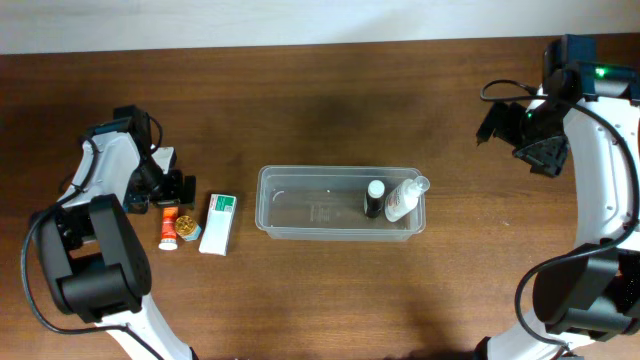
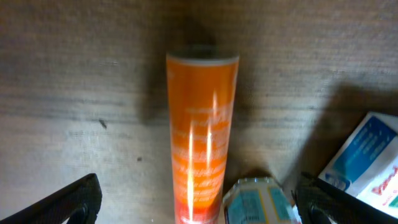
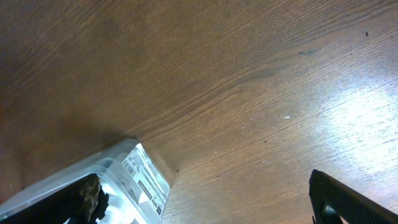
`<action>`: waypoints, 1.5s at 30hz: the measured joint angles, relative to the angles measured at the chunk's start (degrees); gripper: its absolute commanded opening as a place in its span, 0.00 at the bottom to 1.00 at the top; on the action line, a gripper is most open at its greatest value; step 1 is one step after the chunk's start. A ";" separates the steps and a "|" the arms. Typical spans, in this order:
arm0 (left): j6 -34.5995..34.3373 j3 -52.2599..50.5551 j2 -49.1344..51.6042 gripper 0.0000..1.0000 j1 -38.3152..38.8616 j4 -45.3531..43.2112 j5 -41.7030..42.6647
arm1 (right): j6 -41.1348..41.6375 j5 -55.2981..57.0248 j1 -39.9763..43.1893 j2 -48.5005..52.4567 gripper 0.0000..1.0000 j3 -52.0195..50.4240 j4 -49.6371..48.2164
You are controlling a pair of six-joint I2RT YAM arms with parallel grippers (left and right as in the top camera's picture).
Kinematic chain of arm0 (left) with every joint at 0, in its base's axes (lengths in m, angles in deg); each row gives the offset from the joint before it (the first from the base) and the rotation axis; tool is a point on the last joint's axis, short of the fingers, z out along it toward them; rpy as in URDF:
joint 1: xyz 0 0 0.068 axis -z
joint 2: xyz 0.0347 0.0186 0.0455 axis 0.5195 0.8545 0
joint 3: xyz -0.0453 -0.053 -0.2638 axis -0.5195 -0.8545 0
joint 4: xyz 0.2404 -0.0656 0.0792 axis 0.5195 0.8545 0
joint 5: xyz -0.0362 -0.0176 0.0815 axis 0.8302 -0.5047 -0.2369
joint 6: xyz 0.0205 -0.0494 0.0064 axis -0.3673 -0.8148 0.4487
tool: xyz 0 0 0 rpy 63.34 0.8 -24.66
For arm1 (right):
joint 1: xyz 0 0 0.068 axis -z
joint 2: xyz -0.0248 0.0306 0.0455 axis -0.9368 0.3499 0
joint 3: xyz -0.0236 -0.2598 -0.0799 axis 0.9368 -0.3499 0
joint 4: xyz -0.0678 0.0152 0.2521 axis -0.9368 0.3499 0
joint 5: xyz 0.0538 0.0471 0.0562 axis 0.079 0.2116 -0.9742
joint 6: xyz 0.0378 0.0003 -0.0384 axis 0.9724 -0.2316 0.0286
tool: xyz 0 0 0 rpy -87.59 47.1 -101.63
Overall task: Pack container
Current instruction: 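Reach the left gripper to the orange tube and grasp it, then lay the orange tube flat in the container and release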
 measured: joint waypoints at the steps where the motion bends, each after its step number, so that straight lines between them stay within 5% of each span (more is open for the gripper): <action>1: 0.11 0.00 0.00 0.99 0.00 -0.39 0.02 | 0.02 0.00 0.00 0.00 0.99 0.00 0.00; 4: 0.39 0.00 0.02 0.97 0.00 -1.53 0.02 | 0.04 0.00 0.00 0.00 0.99 0.00 0.00; 7: 0.76 0.00 0.02 0.78 -0.02 -2.14 0.04 | 0.02 0.00 0.00 0.00 0.99 0.00 0.00; 13: 2.25 0.00 0.68 0.76 0.00 -2.08 0.00 | 0.02 0.00 0.02 0.00 0.98 0.00 0.00; 19: 2.91 0.00 1.62 0.64 0.00 -1.92 -0.07 | 0.02 0.00 0.02 0.00 0.99 0.00 0.00; 26: 3.45 0.00 3.56 0.20 0.00 -1.95 -0.33 | 0.04 0.00 0.02 0.00 0.99 0.00 0.00; 29: 3.65 0.46 3.80 0.09 0.00 -1.40 -1.11 | 0.02 0.00 0.02 0.00 0.99 0.00 0.02; 35: 3.96 8.74 4.92 0.03 0.00 6.54 -2.64 | 0.00 0.00 0.00 0.00 0.99 0.00 0.02; 45: 5.09 41.00 5.22 0.03 5.25 22.05 3.80 | 0.00 -0.04 0.00 0.00 0.99 0.00 0.02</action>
